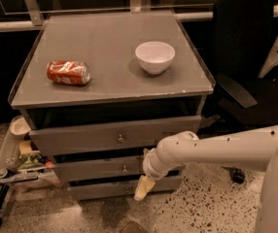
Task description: Open middle drawer
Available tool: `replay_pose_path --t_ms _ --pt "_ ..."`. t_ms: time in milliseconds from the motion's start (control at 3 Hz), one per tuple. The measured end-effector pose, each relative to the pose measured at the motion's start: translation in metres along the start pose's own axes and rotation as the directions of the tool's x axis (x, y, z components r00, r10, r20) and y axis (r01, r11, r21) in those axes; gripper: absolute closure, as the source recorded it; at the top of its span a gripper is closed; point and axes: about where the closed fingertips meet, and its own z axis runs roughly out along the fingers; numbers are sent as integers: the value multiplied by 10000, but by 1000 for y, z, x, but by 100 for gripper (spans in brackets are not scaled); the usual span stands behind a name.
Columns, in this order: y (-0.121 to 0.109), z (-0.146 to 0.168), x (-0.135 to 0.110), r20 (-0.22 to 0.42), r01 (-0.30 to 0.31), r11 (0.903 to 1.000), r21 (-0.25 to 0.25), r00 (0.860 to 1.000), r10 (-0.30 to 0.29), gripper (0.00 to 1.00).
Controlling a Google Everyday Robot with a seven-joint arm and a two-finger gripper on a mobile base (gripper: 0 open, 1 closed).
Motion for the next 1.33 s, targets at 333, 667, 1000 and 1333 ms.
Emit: replay_pose_path --t_ms 333,667,1000,1333 --pt "0 2 1 -25 22 10000 -16 10000 -22 0" --pt "3 4 1 20 177 9998 46 9998 -177 0" --pt "-3 24 8 21 194 9996 209 9998 -194 0" --pt "-18 40 19 -49 144 9987 482 9999 -142 0"
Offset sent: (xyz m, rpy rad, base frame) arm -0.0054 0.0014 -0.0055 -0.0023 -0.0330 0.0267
